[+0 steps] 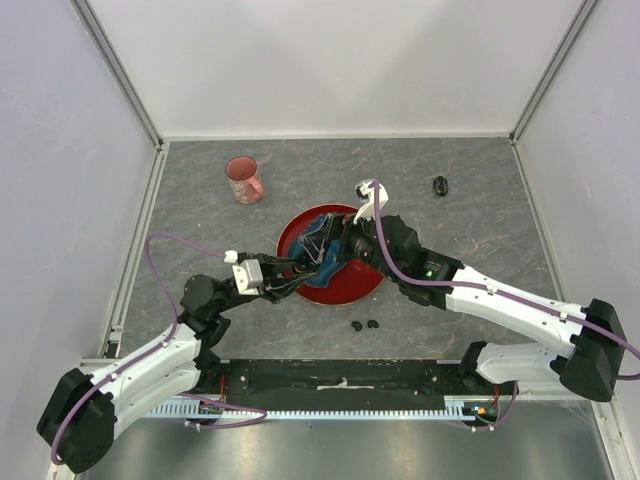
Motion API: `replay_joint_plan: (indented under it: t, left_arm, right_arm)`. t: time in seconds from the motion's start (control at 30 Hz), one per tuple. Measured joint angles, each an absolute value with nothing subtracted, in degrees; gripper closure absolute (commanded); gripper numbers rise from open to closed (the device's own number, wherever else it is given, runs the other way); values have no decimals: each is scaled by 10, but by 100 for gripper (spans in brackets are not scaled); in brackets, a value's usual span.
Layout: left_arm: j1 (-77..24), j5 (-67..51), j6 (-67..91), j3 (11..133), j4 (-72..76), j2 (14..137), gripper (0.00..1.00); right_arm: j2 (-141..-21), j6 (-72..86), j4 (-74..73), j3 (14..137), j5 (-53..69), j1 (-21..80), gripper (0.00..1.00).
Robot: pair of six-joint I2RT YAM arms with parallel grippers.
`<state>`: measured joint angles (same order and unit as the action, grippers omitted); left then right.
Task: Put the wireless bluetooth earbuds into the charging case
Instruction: Close the charging case, then place the charging case at the center of the board.
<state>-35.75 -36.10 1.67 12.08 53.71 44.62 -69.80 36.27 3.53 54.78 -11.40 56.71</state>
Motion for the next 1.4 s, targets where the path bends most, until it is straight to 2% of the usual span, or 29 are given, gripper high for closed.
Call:
replay_joint_plan:
  t: [0.37, 0.6, 0.7, 0.93, 1.2, 1.4]
  left_arm:
    - [-358, -311, 26, 126, 515, 475, 98]
    - [-355, -194, 64, 196, 371, 481, 98]
    - [-306, -156, 99, 222, 322, 486, 98]
    - [-88, -207, 263, 206, 300, 564, 98]
    - [-72, -258, 390, 194, 306, 705, 98]
    - [-69, -234, 426, 179, 294, 738, 97]
  right_arm:
    - [-674, 362, 20, 517, -102, 565, 4]
    - [-651, 378, 3, 501, -213, 565, 2]
    - [-620, 384, -18, 481, -261, 564, 2]
    - [-588, 398, -41, 463, -303, 543, 2]
    - [-587, 405, -60, 454, -298, 540, 2]
    - [-570, 407, -69, 453, -299, 536, 2]
